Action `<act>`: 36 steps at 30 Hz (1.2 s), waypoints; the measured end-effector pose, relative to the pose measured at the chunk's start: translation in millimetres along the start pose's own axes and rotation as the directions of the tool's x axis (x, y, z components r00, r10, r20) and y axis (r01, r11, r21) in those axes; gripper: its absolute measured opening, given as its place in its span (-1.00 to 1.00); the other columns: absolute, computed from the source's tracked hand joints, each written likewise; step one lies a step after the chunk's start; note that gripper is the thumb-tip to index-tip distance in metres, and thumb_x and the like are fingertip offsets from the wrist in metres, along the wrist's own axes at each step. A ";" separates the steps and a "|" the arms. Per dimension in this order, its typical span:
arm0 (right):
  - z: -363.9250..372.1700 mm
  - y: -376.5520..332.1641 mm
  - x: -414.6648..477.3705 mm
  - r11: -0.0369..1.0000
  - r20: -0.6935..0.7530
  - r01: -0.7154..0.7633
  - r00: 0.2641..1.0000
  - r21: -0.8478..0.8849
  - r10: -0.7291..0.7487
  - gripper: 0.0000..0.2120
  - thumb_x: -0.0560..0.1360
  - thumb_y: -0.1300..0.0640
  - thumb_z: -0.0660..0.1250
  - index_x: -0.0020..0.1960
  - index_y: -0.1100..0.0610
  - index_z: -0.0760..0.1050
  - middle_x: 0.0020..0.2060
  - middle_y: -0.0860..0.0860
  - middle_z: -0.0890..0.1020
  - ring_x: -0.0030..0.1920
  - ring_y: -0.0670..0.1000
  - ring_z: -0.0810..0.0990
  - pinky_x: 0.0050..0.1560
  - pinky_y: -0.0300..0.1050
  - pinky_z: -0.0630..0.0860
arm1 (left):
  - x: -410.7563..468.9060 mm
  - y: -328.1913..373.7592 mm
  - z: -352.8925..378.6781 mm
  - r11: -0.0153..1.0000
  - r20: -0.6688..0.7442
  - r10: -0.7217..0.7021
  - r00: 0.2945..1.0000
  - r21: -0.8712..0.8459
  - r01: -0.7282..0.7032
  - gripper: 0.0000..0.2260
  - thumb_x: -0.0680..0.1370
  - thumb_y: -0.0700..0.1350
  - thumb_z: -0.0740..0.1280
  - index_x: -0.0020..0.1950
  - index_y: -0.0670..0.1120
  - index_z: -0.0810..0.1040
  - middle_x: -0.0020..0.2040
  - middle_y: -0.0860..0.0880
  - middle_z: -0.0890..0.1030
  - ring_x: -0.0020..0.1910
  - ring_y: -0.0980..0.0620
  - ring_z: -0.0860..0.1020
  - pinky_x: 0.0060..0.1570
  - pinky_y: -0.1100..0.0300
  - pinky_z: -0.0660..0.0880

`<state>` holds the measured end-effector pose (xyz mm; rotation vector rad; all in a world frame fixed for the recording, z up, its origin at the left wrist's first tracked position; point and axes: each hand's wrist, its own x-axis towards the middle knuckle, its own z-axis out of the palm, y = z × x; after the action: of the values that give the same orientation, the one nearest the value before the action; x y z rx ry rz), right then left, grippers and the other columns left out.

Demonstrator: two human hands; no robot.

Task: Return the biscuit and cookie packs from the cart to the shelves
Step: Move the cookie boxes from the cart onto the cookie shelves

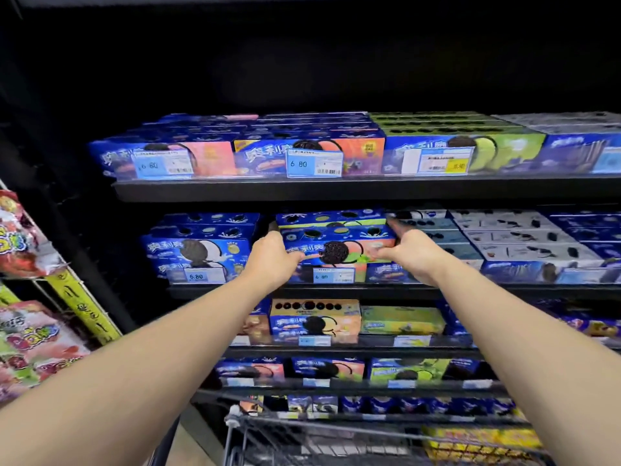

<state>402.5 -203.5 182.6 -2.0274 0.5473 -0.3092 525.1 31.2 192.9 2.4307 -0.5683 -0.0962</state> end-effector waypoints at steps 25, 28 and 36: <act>39.5 -2.3 -15.6 0.997 -0.106 0.019 0.994 -0.074 -0.027 -0.41 0.60 0.32 0.26 0.58 0.04 0.25 0.31 0.05 0.59 0.32 0.03 0.55 0.33 0.04 0.51 | -36.8 -30.3 24.0 0.794 -0.057 0.490 0.870 0.440 -0.419 -0.73 0.63 -0.08 0.26 0.33 -0.07 0.49 0.23 -0.03 0.46 0.20 -0.04 0.43 0.15 0.02 0.48; 42.2 -3.9 -22.3 0.999 -0.110 0.013 0.994 -0.049 -0.019 -0.48 0.63 0.30 0.23 0.56 0.04 0.29 0.30 0.02 0.58 0.33 0.01 0.53 0.32 -0.04 0.50 | -39.1 -32.0 24.5 0.792 -0.033 0.474 0.880 0.453 -0.410 -0.69 0.63 -0.07 0.26 0.36 -0.09 0.48 0.29 -0.06 0.45 0.23 -0.07 0.44 0.17 0.00 0.48; 27.6 18.5 -82.5 0.979 -0.201 0.025 0.977 -0.204 -0.067 -0.59 0.65 0.28 0.23 0.49 0.14 0.41 0.34 0.07 0.58 0.36 0.00 0.52 0.40 -0.20 0.35 | -69.4 -25.2 56.7 0.747 0.117 0.511 0.851 0.430 -0.508 -0.64 0.65 -0.01 0.22 0.43 -0.06 0.42 0.31 -0.06 0.44 0.28 -0.11 0.40 0.23 -0.03 0.43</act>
<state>338.3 -149.3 153.5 -2.2193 0.6836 -0.5156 460.3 46.0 127.8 2.5974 -1.3646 0.3117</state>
